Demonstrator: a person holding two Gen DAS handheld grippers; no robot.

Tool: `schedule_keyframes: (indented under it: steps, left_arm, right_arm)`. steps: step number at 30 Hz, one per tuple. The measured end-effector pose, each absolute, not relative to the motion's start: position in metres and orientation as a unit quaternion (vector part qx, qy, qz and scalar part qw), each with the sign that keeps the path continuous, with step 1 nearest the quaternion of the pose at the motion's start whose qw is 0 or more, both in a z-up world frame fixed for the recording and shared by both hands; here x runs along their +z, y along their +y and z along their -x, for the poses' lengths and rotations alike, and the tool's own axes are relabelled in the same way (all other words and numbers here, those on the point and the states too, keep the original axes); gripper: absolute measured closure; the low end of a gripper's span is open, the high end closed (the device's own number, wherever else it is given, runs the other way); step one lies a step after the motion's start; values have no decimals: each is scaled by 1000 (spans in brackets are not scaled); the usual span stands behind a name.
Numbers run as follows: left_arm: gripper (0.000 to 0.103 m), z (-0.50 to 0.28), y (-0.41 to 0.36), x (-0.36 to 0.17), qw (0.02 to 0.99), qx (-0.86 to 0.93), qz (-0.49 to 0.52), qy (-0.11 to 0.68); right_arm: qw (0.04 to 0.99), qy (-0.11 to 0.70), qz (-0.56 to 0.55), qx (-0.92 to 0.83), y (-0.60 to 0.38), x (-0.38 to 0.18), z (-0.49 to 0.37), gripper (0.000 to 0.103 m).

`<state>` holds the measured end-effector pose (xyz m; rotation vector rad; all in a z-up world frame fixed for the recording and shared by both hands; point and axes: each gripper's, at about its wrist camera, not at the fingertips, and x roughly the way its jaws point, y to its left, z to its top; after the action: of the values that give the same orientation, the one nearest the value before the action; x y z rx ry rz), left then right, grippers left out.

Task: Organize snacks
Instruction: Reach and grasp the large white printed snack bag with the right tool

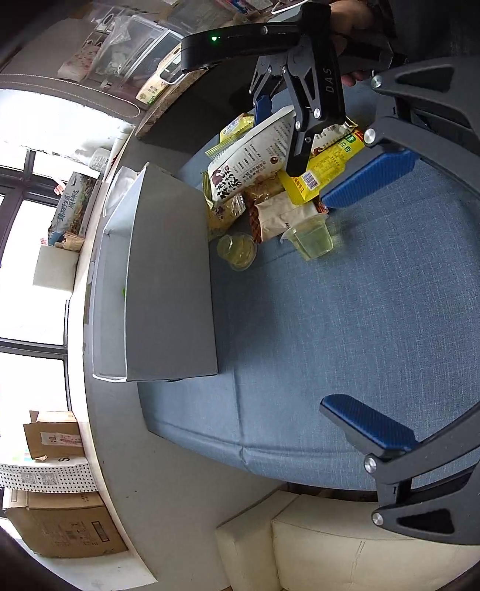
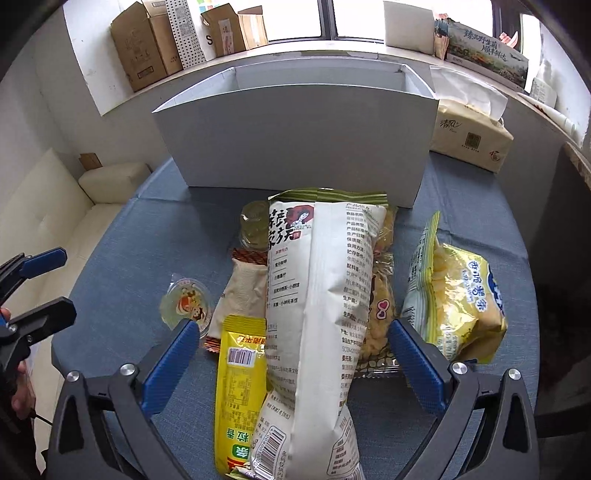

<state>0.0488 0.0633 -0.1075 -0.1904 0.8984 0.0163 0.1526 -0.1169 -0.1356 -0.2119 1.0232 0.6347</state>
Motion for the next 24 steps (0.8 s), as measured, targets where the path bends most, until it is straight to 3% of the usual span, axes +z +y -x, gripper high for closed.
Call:
schedule_keyframes:
  steps: [1,2,3,4,18,24]
  left_arm:
    - [0,-51,63,-110,894,5,94,438]
    - [0,-52,62,-112,892,2,96,441]
    - [0,-53,61,-113,891,0,96,444]
    - [0,-54,60,-115,889,-4,96,447]
    - [0,-97,27,-137,868,-28,99,486]
    - [0,-117,16,-155,857,-27,80,508]
  right_arm:
    - [816,487,97,297,-117,-138,-154,0]
    - [816,489,93,294,-118,-139,-154,11]
    - [818,488,89,291,-120,-139,-155,45]
    - [823,487,91,279,-122,-139,-155,61]
    - [853,421,0,307,-171,-79,-151,63]
    - [855,422,-22,301,-191,-79,-148,63]
